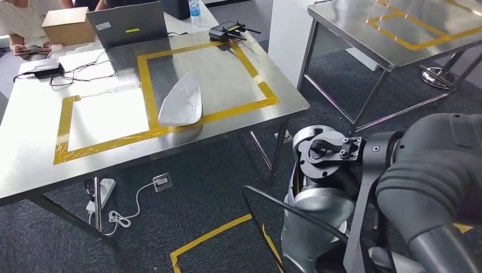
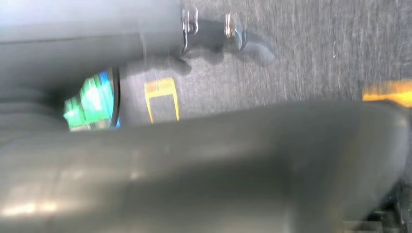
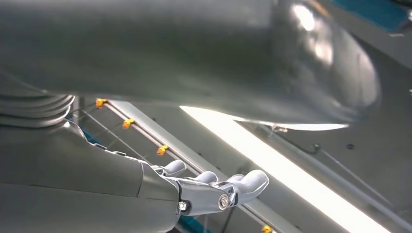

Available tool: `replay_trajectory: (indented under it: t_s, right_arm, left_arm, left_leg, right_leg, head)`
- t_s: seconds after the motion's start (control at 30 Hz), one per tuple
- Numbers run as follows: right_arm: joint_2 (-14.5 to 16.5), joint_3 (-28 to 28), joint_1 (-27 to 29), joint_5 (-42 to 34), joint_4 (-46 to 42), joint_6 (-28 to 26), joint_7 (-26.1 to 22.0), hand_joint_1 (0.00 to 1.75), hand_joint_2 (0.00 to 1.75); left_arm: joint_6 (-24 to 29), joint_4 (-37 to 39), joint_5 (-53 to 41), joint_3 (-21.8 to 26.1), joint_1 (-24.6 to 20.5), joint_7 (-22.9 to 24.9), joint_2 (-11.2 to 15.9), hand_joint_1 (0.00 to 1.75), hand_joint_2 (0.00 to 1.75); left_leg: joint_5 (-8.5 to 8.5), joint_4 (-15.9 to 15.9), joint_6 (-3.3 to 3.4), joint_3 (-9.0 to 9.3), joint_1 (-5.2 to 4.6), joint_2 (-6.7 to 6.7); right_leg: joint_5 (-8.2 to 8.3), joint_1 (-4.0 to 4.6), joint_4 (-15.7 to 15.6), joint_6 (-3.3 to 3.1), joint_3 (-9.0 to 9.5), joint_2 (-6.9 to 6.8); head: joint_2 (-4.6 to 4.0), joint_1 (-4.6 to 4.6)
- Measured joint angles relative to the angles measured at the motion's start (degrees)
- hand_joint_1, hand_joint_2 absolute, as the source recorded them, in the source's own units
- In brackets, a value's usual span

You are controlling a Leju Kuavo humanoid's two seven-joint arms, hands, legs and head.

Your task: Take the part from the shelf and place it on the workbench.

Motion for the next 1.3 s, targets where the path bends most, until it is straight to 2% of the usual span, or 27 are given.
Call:
replay_trajectory:
  t_s: [0.07,0.1,0.13,0.2,0.23,0.27,0.3,0.37,0.4,0.47,0.53,0.6,0.63,0.7,0.73,0.77,0.8,0.83,0.9,0.97,1.07,1.1,1.13,1.2,1.23,1.27,1.3]
  right_arm:
    - [0.1,0.0,0.1,1.0,0.0,0.0,0.6,0.0,0.0]
    - [0.1,-0.1,0.1,1.2,0.2,0.0,0.6,0.0,0.0]
    - [0.2,-0.2,0.1,1.2,0.5,0.0,0.4,0.0,0.0]
    - [0.4,-0.5,-0.2,1.6,2.2,0.0,0.0,0.0,0.0]
    - [0.5,-0.8,-0.2,2.3,3.6,0.1,0.3,0.0,0.0]
    - [0.4,-1.2,-0.2,3.0,5.7,0.4,1.6,0.0,0.0]
    - [0.0,-1.5,-0.3,3.3,8.4,0.9,4.7,0.0,0.0]
    - [-1.5,-1.6,-0.4,1.9,15.7,3.2,14.3,0.0,0.0]
    - [-2.5,-1.4,-0.2,0.2,20.0,5.0,19.2,0.0,0.0]
    - [-4.1,-1.1,1.0,-5.4,29.8,10.8,24.3,0.0,0.0]
    - [-4.8,-0.5,2.8,-12.3,41.6,18.6,24.8,0.0,0.0]
    - [-4.8,0.2,5.2,-17.4,54.0,24.3,24.1,0.0,0.0]
    - [-4.7,0.4,6.4,-19.1,59.7,25.8,23.9,0.0,0.0]
    - [-4.1,0.7,8.7,-21.3,69.5,27.9,25.4,0.0,0.0]
    - [-4.0,0.7,10.1,-22.6,74.4,29.3,27.2,0.0,0.0]
    - [-3.8,0.5,11.6,-24.0,79.1,30.6,29.2,0.0,0.0]
    - [-3.8,0.2,13.3,-25.4,83.5,31.8,31.0,0.0,0.0]
    - [-3.7,-0.4,15.1,-27.1,87.9,32.9,32.9,0.0,0.0]
    - [-3.9,-2.2,18.4,-30.7,94.3,34.8,36.1,0.0,0.0]
    - [-4.2,-5.0,21.6,-35.2,99.6,36.2,41.4,0.0,0.0]
    - [-5.0,-11.1,26.8,-44.4,105.7,34.9,53.5,0.0,0.0]
    - [-5.2,-13.6,28.6,-47.4,107.1,33.4,56.8,0.0,0.0]
    - [-5.3,-16.3,30.0,-50.4,108.3,31.5,59.1,0.0,0.0]
    - [-5.5,-21.8,31.6,-55.3,109.9,27.4,60.7,0.0,0.87]
    - [-5.4,-24.5,31.8,-57.4,110.5,25.9,60.5,0.0,1.31]
    - [-5.4,-26.7,32.0,-58.7,111.0,25.1,60.1,0.0,1.75]
    - [-5.3,-28.7,32.1,-59.5,111.4,25.2,59.5,0.0,1.75]
  left_arm:
    - [-0.1,-0.1,-0.1,0.0,0.1,0.3,-0.1,0.0,0.0]
    - [-0.1,-0.1,-0.2,0.0,0.1,0.3,-0.1,0.0,0.0]
    - [0.0,-0.1,-0.4,0.0,0.1,0.3,0.0,0.0,0.0]
    - [0.0,-0.1,-0.6,0.0,0.1,0.2,0.0,0.0,0.0]
    - [0.0,-0.1,-0.7,0.0,0.1,0.2,0.0,0.0,0.0]
    - [0.1,-0.1,-0.7,0.0,0.1,0.2,0.0,0.0,0.0]
    - [0.1,-0.1,-0.6,0.0,0.1,0.2,-0.1,0.0,0.0]
    - [0.2,-0.2,-0.1,0.1,0.1,-0.4,-0.3,0.0,0.0]
    - [0.2,-0.2,0.2,0.1,0.0,-0.7,-0.4,0.0,0.0]
    - [0.1,-0.4,0.8,0.2,0.0,-1.3,-0.7,0.0,0.0]
    - [0.0,-0.5,1.3,0.5,0.1,-1.3,-0.9,0.0,0.0]
    - [0.0,-0.5,1.6,1.0,0.2,-1.0,-1.0,0.0,0.0]
    - [-0.1,-0.6,1.7,1.3,0.3,-0.8,-1.0,0.0,0.0]
    - [-0.1,-0.5,2.0,1.5,0.7,-0.4,-1.0,0.0,0.0]
    - [-0.1,-0.5,2.1,1.7,1.1,-0.1,-0.9,0.0,0.0]
    - [-0.1,-0.4,2.1,1.8,1.4,0.1,-0.8,0.0,0.0]
    - [-0.1,-0.4,2.2,2.0,1.8,0.3,-0.7,0.0,0.0]
    - [-0.1,-0.4,2.2,2.2,2.0,0.6,-0.6,0.0,0.0]
    - [-0.1,-0.4,2.2,2.5,2.2,0.9,-0.4,0.0,0.0]
    - [0.0,-0.4,2.2,2.7,2.4,0.8,-0.3,0.0,0.0]
    - [0.3,-0.2,2.5,3.2,2.8,0.0,-0.1,0.0,0.0]
    - [0.3,-0.2,2.7,3.5,2.9,-0.2,0.0,0.0,0.0]
    - [0.3,-0.1,2.9,3.7,3.0,-0.3,0.2,0.0,0.0]
    - [0.3,-0.1,3.3,4.2,3.1,-0.3,0.3,0.0,0.0]
    - [0.3,0.0,3.3,4.3,3.2,-0.2,0.4,0.0,0.0]
    - [0.3,0.0,3.3,4.4,3.2,0.0,0.5,0.0,0.0]
    - [0.3,0.0,3.1,4.4,3.2,0.2,0.5,0.0,0.0]
  left_leg:
    - [1.09,0.0,1.11,-1.13,0.0,0.33]
    - [1.81,-0.1,1.63,-1.84,0.04,0.54]
    - [2.55,-0.1,2.02,-2.62,0.07,0.74]
    - [4.0,0.0,2.41,-4.3,-0.13,0.94]
    - [4.71,0.2,2.48,-5.2,-0.27,1.01]
    - [5.36,0.4,2.51,-6.11,-0.4,1.06]
    - [5.92,0.6,2.49,-6.98,-0.54,1.14]
    - [6.83,1.0,2.43,-8.17,-0.69,1.25]
    - [7.32,1.1,2.29,-8.59,-0.73,1.23]
    - [8.44,0.9,1.72,-9.12,-0.54,1.18]
    - [9.73,0.3,0.86,-9.66,-0.3,1.13]
    - [9.01,1.0,0.21,-10.99,-0.16,0.56]
    - [7.18,3.0,-0.05,-12.12,-0.12,0.23]
    - [2.03,9.5,-0.55,-14.5,0.03,-0.07]
    - [0.37,12.9,-0.84,-15.3,0.15,-0.05]
    - [-0.01,15.1,-1.15,-15.31,0.3,-0.02]
    - [0.67,15.4,-1.46,-14.25,0.5,-0.01]
    - [1.88,13.6,-1.78,-12.1,0.76,0.0]
    - [2.55,6.9,-2.25,-6.42,1.27,-0.37]
    - [1.59,2.9,-1.52,-4.04,1.31,-1.06]
    - [1.96,2.5,0.66,-5.05,1.06,-1.15]
    - [2.46,2.4,1.16,-5.52,1.02,-1.01]
    - [3.1,2.4,1.54,-6.08,0.97,-0.85]
    - [4.33,2.4,1.97,-7.49,0.63,-0.41]
    - [4.96,2.4,2.11,-8.29,0.39,-0.16]
    - [5.57,2.5,2.22,-9.11,0.14,0.07]
    - [6.15,2.5,2.3,-9.88,-0.11,0.24]
  right_leg:
    - [-0.33,-0.23,0.3,0.68,-0.49,0.05]
    - [-2.12,-0.29,1.6,0.93,-1.13,0.1]
    - [-4.92,-0.32,4.2,1.1,-1.98,0.15]
    - [-10.77,-0.24,11.7,1.31,-3.74,0.19]
    - [-12.0,-0.17,15.0,1.32,-4.11,0.19]
    - [-11.84,-0.06,16.9,1.24,-3.76,0.2]
    - [-10.6,0.13,16.7,1.0,-2.37,0.22]
    - [-8.37,0.74,10.7,-0.11,3.26,0.3]
    - [-8.49,1.07,6.5,-0.81,6.36,0.24]
    - [-9.59,1.66,0.8,-1.88,9.43,0.03]
    - [-8.7,1.82,-0.9,-2.42,9.05,-0.11]
    - [-6.75,1.59,-1.8,-2.87,8.3,-0.34]
    - [-5.74,1.42,-2.2,-2.96,7.76,-0.59]
    - [-4.47,1.29,-2.2,-2.93,6.33,-1.07]
    - [-4.02,1.2,-2.1,-2.79,5.63,-1.26]
    - [-3.66,1.05,-1.8,-2.58,4.94,-1.41]
    - [-3.38,0.83,-1.4,-2.32,4.24,-1.55]
    - [-3.2,0.58,-0.9,-2.02,3.52,-1.67]
    - [-2.99,0.19,0.3,-1.28,2.11,-1.79]
    - [-2.75,0.19,1.1,-0.39,1.22,-1.64]
    - [-2.67,-0.02,1.2,0.83,0.76,-1.1]
    - [-4.07,-0.14,2.0,1.14,0.28,-0.85]
    - [-6.59,-0.18,4.0,1.31,-0.54,-0.58]
    - [-13.06,-0.03,10.6,1.31,-2.44,-0.19]
    - [-15.17,0.11,13.9,1.16,-2.93,-0.13]
    - [-15.9,0.25,16.1,0.91,-2.66,-0.11]
    - [-15.42,0.42,16.5,0.53,-1.42,-0.09]
  head:
    - [-0.01,-0.1]
    - [-0.01,-0.13]
    - [-0.01,-0.1]
    - [-0.01,-0.05]
    - [-0.01,-0.03]
    - [-0.01,-0.01]
    - [-0.01,0.02]
    - [-0.01,0.01]
    - [-0.01,0.01]
    - [-0.01,0.04]
    - [-0.01,0.07]
    - [-0.01,0.01]
    - [-0.01,-0.04]
    - [-0.01,-0.08]
    - [-0.01,-0.07]
    - [-0.01,-0.07]
    - [-0.01,-0.06]
    - [-0.01,-0.06]
    - [-0.01,-0.06]
    - [-0.01,0.27]
    - [-0.01,0.73]
    - [-0.01,0.81]
    - [-0.01,0.91]
    - [-0.01,1.07]
    - [-0.01,1.12]
    - [-0.01,1.12]
    - [-0.01,1.12]
